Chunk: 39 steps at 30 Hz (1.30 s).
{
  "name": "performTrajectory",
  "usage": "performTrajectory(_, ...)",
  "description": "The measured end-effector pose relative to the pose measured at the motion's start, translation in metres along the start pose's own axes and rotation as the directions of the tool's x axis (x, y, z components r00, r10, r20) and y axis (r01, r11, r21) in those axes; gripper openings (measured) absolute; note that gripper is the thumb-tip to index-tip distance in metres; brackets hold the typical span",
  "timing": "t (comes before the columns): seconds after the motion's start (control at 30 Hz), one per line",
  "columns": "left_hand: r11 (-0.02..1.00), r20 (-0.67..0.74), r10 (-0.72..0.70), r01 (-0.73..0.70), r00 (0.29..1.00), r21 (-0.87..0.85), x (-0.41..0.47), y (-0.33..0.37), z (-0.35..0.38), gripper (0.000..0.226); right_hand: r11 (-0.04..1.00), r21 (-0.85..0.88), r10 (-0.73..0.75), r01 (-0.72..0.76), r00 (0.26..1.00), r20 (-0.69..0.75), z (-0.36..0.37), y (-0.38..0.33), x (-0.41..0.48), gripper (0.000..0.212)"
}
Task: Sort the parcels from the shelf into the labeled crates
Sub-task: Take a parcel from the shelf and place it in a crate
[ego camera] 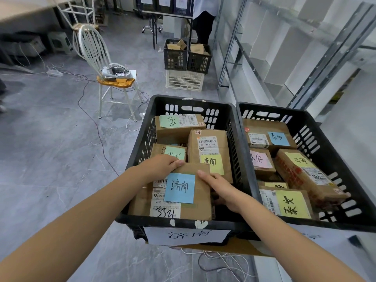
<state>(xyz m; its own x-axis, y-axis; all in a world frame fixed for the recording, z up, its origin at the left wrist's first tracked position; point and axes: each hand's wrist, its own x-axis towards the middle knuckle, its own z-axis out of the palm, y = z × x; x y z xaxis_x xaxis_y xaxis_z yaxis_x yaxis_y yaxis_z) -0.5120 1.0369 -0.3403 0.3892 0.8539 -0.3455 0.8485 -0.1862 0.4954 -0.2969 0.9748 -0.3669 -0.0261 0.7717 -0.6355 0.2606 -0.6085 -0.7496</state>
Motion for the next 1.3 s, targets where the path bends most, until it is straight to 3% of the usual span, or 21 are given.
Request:
performTrajectory(0.07, 0.997, -0.083, 0.007, -0.013, 0.997, -0.070, -0.001, -0.002, -0.006, 0.033, 1.000, 0.016, -0.019, 0.019, 1.000, 0.000, -0.005, -0.005, -0.004, 0.088)
performTrajectory(0.13, 0.988, -0.271, 0.010, -0.051, 0.963, -0.146, -0.003, -0.008, -0.017, 0.025, 0.993, 0.085, -0.080, 0.084, 0.996, -0.043, -0.013, -0.013, -0.007, 0.081)
performTrajectory(0.23, 0.971, -0.537, -0.032, -0.101, 0.843, -0.217, -0.008, -0.019, -0.036, 0.027, 0.962, 0.234, -0.101, 0.138, 0.981, -0.164, -0.024, -0.021, -0.004, 0.080)
performTrajectory(0.33, 0.962, -0.664, -0.128, -0.070, 0.737, -0.263, -0.008, -0.028, -0.050, 0.033, 0.908, 0.399, -0.031, 0.125, 0.972, -0.233, -0.016, -0.022, 0.002, 0.092)
performTrajectory(0.4, 0.961, -0.659, -0.149, -0.049, 0.737, -0.272, -0.009, -0.030, -0.052, 0.033, 0.873, 0.471, -0.029, 0.130, 0.976, -0.216, -0.003, -0.023, 0.001, 0.078)
performTrajectory(0.47, 0.963, -0.641, -0.138, -0.050, 0.755, -0.266, -0.010, -0.031, -0.048, 0.031, 0.869, 0.492, -0.009, 0.050, 0.996, -0.087, 0.011, -0.019, -0.002, 0.079)
performTrajectory(0.6, 0.976, -0.566, -0.143, 0.022, 0.812, -0.215, -0.007, -0.041, -0.035, 0.034, 0.907, 0.415, 0.030, -0.067, 0.995, 0.094, 0.016, -0.007, -0.006, 0.084)
performTrajectory(0.7, 0.986, -0.551, -0.136, 0.056, 0.823, -0.159, -0.006, -0.043, -0.029, 0.033, 0.940, 0.318, 0.063, -0.122, 0.980, 0.189, 0.015, -0.007, -0.013, 0.062)
performTrajectory(0.8, 0.990, -0.548, -0.123, 0.068, 0.828, -0.120, -0.004, -0.038, -0.026, 0.037, 0.969, 0.234, 0.045, -0.080, 0.987, 0.154, 0.026, -0.013, -0.006, 0.061)
performTrajectory(0.93, 0.993, -0.508, -0.091, 0.118, 0.856, 0.021, -0.001, -0.038, -0.022, 0.041, 0.994, -0.052, -0.089, 0.093, 0.993, 0.073, 0.045, -0.028, 0.005, 0.056)
performTrajectory(1.1, 0.983, -0.458, -0.065, 0.135, 0.887, 0.122, -0.003, -0.035, -0.012, 0.041, 0.973, -0.195, -0.121, 0.127, 0.992, 0.043, 0.042, -0.040, 0.003, 0.047)
performTrajectory(1.3, 0.994, -0.370, -0.035, 0.071, 0.929, 0.085, -0.002, -0.019, -0.011, 0.036, 0.893, -0.402, -0.303, 0.201, 0.930, -0.209, 0.011, -0.056, 0.001, 0.030)
